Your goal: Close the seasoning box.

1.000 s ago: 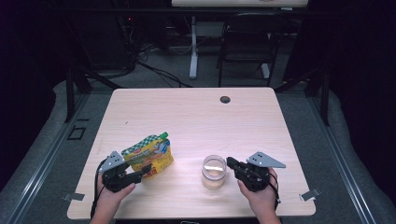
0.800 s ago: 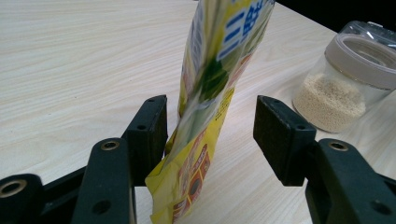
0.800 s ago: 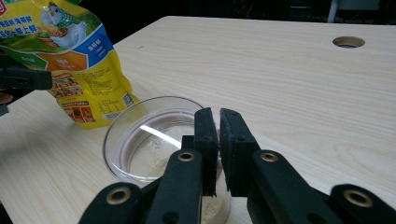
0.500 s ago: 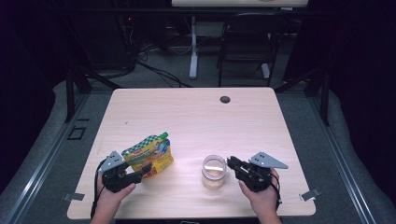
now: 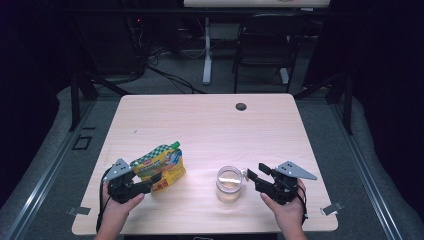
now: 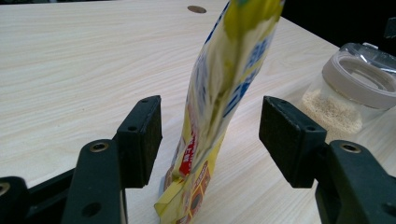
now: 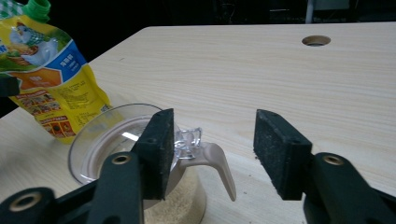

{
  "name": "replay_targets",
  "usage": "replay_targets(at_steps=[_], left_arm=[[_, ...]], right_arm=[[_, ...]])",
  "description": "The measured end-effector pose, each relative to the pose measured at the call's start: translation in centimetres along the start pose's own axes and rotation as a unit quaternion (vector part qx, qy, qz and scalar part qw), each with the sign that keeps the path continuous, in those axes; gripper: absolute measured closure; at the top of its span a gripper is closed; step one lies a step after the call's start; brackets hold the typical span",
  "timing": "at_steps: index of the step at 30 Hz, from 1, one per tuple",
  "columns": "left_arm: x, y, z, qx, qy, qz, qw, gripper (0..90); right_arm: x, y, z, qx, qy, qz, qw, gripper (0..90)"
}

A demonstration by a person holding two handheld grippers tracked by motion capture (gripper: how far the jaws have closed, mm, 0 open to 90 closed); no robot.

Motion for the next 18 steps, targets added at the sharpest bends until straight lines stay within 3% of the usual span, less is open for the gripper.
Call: replay_targets(at_steps=[3, 18], left_arm=[[0.0, -0.1, -0.2, -0.004, 0.006, 0.007, 0.9999, 38.0], [0.9, 0.7, -2.5, -0.015, 0.019, 0.007, 0.9997, 37.2]], right_arm=[[0.1, -0.3, 0.1, 0.0, 0.0, 0.002, 1.0, 43.0], [0.5, -1.3, 0.2, 0.011, -0.001, 0.012, 0.9999, 41.4]])
Point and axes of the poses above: each handheld gripper's, and its own axes: z roughly forward along the jaws, x roughly out of its underside, y roughly to its left, the point moved 1 cm from there along z, roughly forward along the jaws, and after that the axes turned 7 degrees about x, right-handed, at the moved point
